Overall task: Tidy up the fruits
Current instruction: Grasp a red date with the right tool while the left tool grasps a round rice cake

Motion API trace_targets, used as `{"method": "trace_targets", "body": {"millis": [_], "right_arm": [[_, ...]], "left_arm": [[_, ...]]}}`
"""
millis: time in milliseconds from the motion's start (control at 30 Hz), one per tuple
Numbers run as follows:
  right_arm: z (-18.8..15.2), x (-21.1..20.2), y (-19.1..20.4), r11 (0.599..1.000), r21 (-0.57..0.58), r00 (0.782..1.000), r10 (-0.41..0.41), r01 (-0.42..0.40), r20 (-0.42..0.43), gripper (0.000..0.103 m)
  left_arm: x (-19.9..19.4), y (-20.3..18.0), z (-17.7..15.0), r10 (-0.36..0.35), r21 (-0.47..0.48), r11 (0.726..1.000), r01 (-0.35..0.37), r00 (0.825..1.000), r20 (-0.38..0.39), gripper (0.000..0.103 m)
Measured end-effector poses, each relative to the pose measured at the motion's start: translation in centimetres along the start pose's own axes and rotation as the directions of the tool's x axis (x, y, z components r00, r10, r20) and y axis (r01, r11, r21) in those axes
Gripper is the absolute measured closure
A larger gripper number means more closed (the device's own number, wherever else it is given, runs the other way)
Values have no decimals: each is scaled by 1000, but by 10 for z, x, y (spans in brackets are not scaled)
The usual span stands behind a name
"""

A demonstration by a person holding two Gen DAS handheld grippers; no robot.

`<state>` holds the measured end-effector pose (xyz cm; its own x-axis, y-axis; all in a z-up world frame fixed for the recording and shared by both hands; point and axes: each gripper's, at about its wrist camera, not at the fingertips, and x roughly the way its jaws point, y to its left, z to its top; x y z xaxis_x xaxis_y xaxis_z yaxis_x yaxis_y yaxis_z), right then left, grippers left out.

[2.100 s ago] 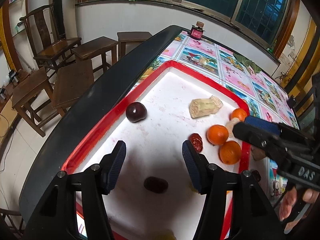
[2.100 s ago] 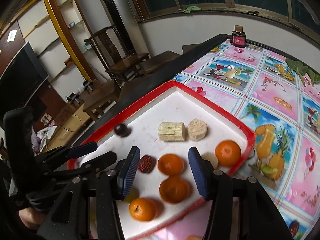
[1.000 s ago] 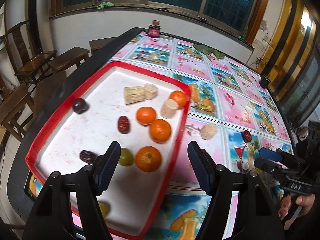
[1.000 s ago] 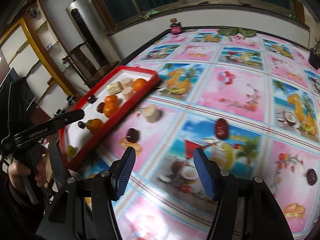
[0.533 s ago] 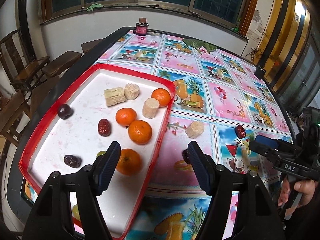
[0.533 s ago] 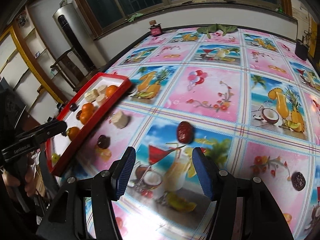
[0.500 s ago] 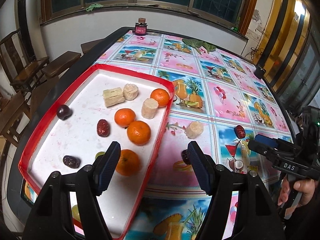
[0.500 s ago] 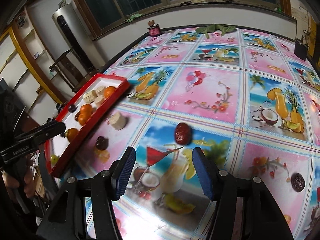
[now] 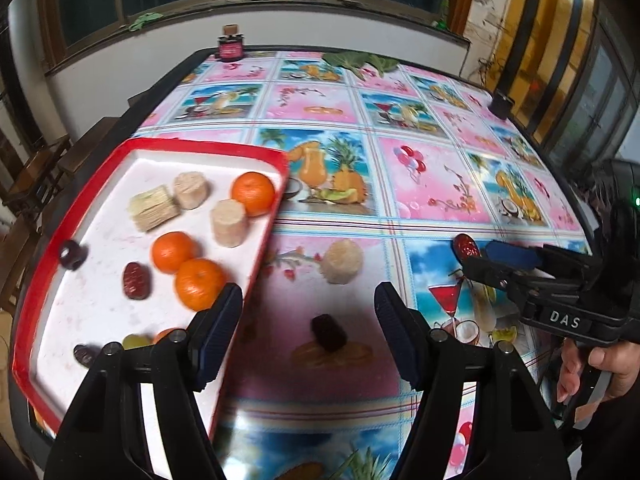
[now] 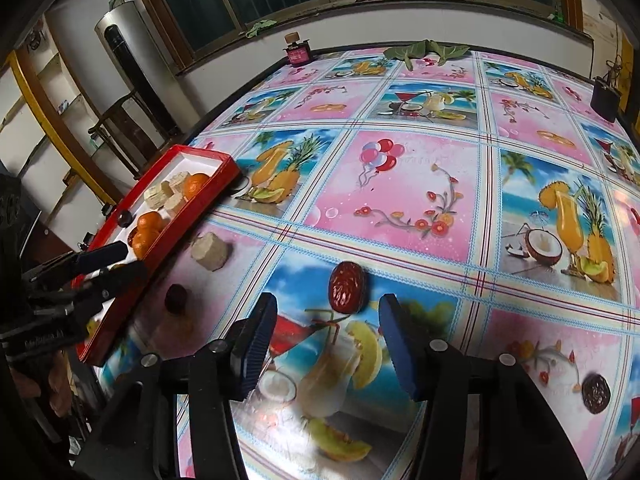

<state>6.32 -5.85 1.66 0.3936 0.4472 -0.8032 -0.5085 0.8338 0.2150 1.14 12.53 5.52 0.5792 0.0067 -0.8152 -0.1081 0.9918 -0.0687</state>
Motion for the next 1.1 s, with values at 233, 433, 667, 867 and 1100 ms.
{"method": "trace_targets", "body": {"millis": [233, 433, 667, 867, 1100], "right_arm": [[5, 11, -3, 1000, 21, 1000, -8, 9, -13, 58], [5, 15, -3, 1000, 23, 1000, -1, 2, -23, 63], [5, 19, 5, 999, -24, 999, -41, 41, -24, 72], [6, 20, 4, 999, -25, 999, -44, 43, -25, 81], [4, 12, 8, 999, -25, 1000, -25, 25, -11, 81]], "left_arm": [[27, -13, 10, 4, 38, 999, -2, 999, -42, 53], [48, -24, 11, -2, 63, 998, 7, 997, -76, 69], [58, -31, 15, 12, 79, 997, -6, 997, -78, 80], [55, -30, 11, -3, 62, 998, 7, 998, -68, 80], [41, -26, 12, -35, 34, 999, 37, 998, -44, 80]]}}
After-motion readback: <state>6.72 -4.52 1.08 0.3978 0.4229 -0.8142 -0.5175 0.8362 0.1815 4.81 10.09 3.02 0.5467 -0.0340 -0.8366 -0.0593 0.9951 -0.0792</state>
